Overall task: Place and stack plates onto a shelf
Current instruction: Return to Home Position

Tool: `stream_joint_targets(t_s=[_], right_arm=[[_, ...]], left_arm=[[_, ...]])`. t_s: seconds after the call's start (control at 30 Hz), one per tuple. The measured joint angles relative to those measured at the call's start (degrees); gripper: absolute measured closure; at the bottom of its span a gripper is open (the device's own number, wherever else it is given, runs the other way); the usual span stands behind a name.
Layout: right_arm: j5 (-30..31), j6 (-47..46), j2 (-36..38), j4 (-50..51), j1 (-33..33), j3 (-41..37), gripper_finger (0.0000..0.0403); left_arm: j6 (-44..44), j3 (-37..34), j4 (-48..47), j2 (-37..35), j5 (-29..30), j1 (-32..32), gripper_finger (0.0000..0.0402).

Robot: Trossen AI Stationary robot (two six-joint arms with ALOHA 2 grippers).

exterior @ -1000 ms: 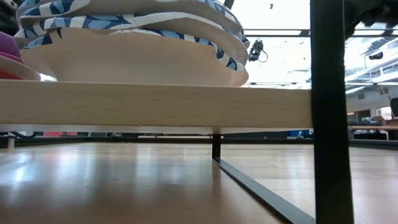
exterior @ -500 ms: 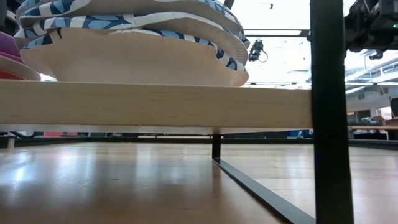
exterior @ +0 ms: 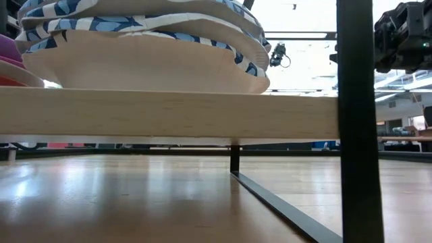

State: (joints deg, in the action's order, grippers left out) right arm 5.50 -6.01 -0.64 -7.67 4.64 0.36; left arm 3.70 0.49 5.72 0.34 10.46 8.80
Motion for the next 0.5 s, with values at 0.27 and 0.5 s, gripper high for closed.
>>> stream_joint_targets(t_s=[0.27, 0.5], right_arm=[[0.0, 1.9, 0.0, 5.6, 0.0, 0.0, 0.0242], [-1.0, 3.8, -0.8, 6.0, 0.0, 0.0, 0.0242]], left_arm=[[0.0, 0.0, -0.6, 0.0, 0.0, 0.0, 0.0230], [0.0, 0.0, -1.8, 0.0, 0.0, 0.0, 0.0230]])
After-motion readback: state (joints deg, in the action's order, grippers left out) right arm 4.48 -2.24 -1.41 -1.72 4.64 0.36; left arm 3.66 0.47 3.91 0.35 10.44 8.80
